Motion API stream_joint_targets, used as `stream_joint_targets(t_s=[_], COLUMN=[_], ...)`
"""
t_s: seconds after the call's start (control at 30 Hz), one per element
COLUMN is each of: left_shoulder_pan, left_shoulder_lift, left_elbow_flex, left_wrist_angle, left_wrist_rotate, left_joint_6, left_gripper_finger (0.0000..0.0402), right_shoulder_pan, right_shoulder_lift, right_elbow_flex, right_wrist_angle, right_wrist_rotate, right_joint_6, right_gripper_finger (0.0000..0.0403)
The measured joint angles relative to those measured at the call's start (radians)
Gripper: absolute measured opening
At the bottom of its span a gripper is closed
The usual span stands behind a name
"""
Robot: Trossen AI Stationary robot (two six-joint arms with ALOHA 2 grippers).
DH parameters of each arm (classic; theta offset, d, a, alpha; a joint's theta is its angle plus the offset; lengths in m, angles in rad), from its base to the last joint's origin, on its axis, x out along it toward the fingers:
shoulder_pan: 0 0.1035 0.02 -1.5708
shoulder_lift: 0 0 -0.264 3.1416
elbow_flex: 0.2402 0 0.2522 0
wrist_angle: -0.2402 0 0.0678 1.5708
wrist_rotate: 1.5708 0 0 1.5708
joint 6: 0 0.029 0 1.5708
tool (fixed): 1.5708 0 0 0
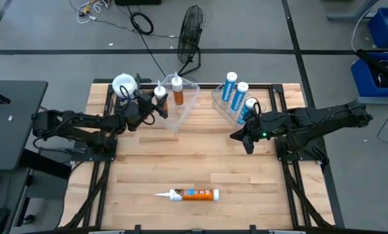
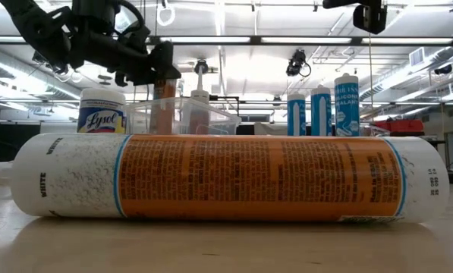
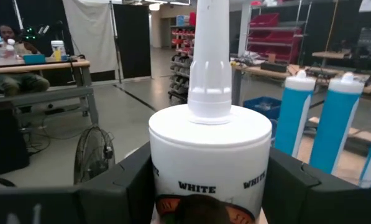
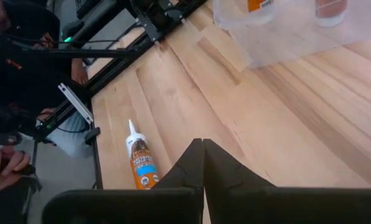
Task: Pick & place silicon tubes, Sealant and Lysol wipes
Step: Put the top orange sealant into the left transparent bin
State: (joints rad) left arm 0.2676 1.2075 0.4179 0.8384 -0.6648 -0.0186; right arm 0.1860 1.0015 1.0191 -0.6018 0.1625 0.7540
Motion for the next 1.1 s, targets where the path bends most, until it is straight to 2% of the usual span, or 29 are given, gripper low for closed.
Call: stream_joint_targets(t_s=[0.5, 0.77, 1.1], left_shoulder_pan=[0.000, 0.001, 0.053], left_shoulder_lift=[0.167, 0.187, 0.187], left_elbow_flex=[0.000, 0.000, 0.000], left_wrist_angle=[0.142, 0.138, 0.136], left_wrist_rotate=[0.015, 0.015, 0.022], left_joint_6=[0.014, 0.005, 0.004], left_gripper_finger=[0.0221, 0.0224, 0.0225], right_shoulder_pan=[-0.002, -0.002, -0.004], right_shoulder_lift=[0.019, 0.019, 0.018], right_elbow_flex=[0.000, 0.000, 0.000], right_wrist_angle=[0.025, 0.026, 0.039], right_wrist_rotate=[-0.025, -0.067, -0.066], right_joint_6=[-0.014, -0.029, -0.031], right_gripper_finger=[0.0003, 0.0003, 0.0003])
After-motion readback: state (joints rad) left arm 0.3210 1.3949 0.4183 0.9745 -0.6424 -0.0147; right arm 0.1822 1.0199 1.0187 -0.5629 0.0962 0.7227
